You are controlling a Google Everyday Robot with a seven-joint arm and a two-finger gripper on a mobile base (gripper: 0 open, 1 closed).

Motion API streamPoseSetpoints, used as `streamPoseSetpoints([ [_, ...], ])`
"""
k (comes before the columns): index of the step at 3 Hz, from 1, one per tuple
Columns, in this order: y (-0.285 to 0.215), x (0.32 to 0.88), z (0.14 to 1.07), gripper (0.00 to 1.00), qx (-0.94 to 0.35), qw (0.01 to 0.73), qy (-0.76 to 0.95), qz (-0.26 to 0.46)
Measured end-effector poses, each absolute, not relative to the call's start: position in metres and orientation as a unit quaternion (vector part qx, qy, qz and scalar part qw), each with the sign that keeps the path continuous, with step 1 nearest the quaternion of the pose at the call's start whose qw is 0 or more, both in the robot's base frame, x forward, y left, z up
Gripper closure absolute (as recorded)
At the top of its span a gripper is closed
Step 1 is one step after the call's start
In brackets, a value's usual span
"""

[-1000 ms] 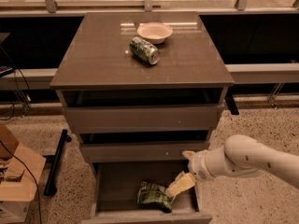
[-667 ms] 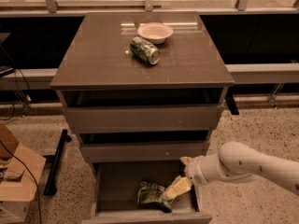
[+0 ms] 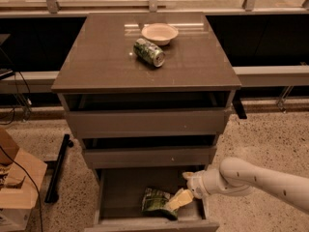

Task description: Pick green jalapeno chip bag from bottom drawer and place on counter

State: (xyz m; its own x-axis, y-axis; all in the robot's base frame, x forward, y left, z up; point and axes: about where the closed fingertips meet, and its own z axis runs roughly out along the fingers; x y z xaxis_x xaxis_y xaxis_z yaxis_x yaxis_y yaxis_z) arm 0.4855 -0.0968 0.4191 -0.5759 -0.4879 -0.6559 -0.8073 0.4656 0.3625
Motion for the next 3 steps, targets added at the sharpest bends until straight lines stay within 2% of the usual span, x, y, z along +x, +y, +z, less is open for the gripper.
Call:
streamPoseSetpoints([
  [1, -0.097, 0.486, 0.419, 0.00, -0.394, 0.239, 0.822, 0.335],
  [3, -0.096, 0.506, 0.360, 0.00, -0.355, 0.256, 0.848, 0.299],
])
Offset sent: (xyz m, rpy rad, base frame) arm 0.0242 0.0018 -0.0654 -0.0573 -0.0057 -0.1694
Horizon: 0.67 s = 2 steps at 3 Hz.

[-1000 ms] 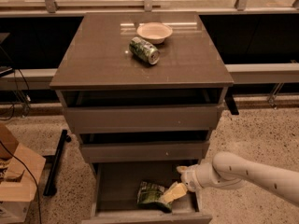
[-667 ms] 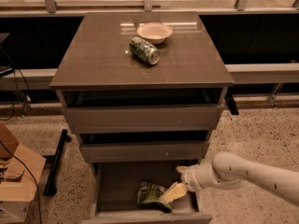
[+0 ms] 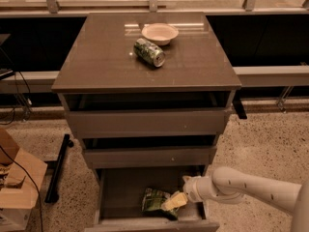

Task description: Pick green jalapeno chip bag from bottom drawer and place on counter

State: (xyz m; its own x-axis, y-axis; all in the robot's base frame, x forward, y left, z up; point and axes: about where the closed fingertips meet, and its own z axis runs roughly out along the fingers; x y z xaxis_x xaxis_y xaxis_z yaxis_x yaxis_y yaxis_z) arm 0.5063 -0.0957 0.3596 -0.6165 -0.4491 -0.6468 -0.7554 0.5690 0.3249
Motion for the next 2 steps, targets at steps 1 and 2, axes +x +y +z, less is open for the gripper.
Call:
streamPoseSetpoints([
  [1, -0.096, 0.516, 0.324, 0.00, -0.351, 0.239, 0.865, 0.267],
  [2, -0.091, 0.523, 0.283, 0.00, -0.342, 0.214, 0.879, 0.255],
])
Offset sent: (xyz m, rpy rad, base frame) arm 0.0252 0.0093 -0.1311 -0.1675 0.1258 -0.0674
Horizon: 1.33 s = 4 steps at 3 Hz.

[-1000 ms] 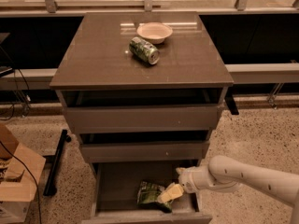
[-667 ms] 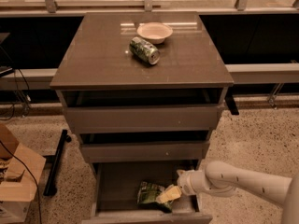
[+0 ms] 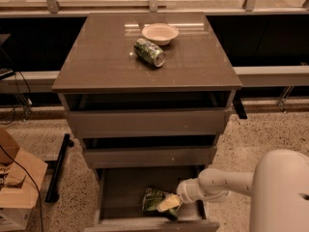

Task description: Pick green jalapeno chip bag from bottom drawer and place on counter

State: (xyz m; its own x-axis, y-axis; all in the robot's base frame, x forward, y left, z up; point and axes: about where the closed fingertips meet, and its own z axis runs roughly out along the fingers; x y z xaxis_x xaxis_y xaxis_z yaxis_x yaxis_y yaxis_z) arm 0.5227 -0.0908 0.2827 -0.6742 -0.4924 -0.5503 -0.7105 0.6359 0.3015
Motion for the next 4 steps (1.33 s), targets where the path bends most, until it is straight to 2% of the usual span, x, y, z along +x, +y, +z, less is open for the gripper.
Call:
streamPoseSetpoints([
  [3, -0.083, 0.531, 0.177, 0.00, -0.272, 0.166, 0.909, 0.269],
  [4, -0.079, 0.525, 0.155, 0.26, -0.252, 0.149, 0.914, 0.281],
])
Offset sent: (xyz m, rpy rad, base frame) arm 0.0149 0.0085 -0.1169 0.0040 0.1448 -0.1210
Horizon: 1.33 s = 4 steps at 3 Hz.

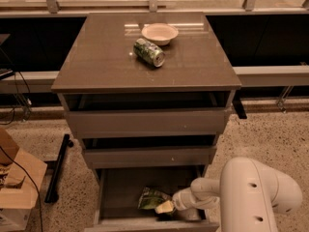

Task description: Pick green jalapeno chip bag from bottom drawer and place on counter

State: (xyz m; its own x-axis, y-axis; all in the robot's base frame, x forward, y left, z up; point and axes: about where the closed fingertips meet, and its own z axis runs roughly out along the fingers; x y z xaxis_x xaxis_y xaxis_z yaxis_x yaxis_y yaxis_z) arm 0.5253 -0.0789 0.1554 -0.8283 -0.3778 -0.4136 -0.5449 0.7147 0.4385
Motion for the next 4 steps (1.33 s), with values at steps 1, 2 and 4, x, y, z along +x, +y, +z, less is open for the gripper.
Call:
streamPoseSetpoints([
  [1, -0.073, 0.515, 0.153, 0.50, -0.253, 0.140, 0.914, 0.284],
  [2, -0.064, 0.503, 0.162, 0.74, -0.255, 0.143, 0.912, 0.287],
  [4, -0.052, 0.494, 0.222, 1.00, -0.274, 0.192, 0.896, 0.291],
])
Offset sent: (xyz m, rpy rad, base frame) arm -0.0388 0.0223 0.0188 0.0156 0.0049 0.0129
